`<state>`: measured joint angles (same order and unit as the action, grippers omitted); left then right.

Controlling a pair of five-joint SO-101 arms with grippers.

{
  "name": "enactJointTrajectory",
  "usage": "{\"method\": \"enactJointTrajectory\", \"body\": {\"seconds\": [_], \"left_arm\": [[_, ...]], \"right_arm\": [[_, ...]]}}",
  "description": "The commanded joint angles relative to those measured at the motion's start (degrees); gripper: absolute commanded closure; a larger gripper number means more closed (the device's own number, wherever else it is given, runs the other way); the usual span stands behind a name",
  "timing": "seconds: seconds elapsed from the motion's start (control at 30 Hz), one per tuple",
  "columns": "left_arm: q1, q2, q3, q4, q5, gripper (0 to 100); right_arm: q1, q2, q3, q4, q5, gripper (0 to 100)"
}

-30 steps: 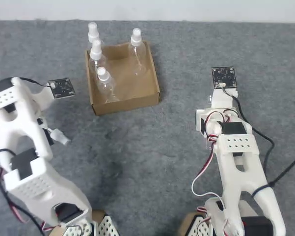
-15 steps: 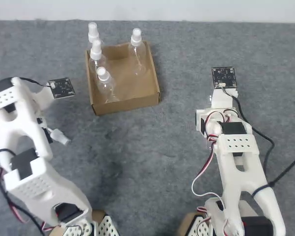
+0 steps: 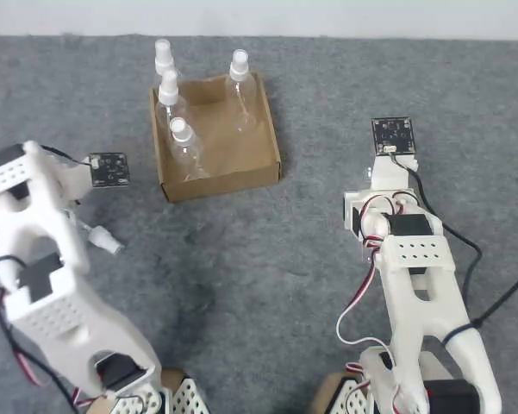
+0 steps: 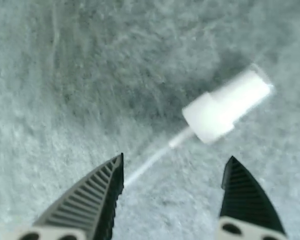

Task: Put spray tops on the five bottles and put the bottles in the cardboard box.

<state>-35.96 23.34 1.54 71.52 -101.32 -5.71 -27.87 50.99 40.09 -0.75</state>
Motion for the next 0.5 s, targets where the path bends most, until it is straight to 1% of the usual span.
{"method": "enactJointTrajectory", "body": {"seconds": [0.0,0.2,0.47], "left_arm": [[0.6,-1.1,-0.8,-1.0,-0.6,70],[2.4,-1.0,-0.7,-0.7,-0.6,70],[6.4,-0.4,1.4,-0.8,-0.6,70]], "right_arm": [[0.3,-2.3,-1.3,-1.3,-0.1,88.0],[0.3,-2.3,-1.3,-1.4,-0.1,88.0],[0.3,-2.3,-1.3,-1.4,-0.1,88.0]]}}
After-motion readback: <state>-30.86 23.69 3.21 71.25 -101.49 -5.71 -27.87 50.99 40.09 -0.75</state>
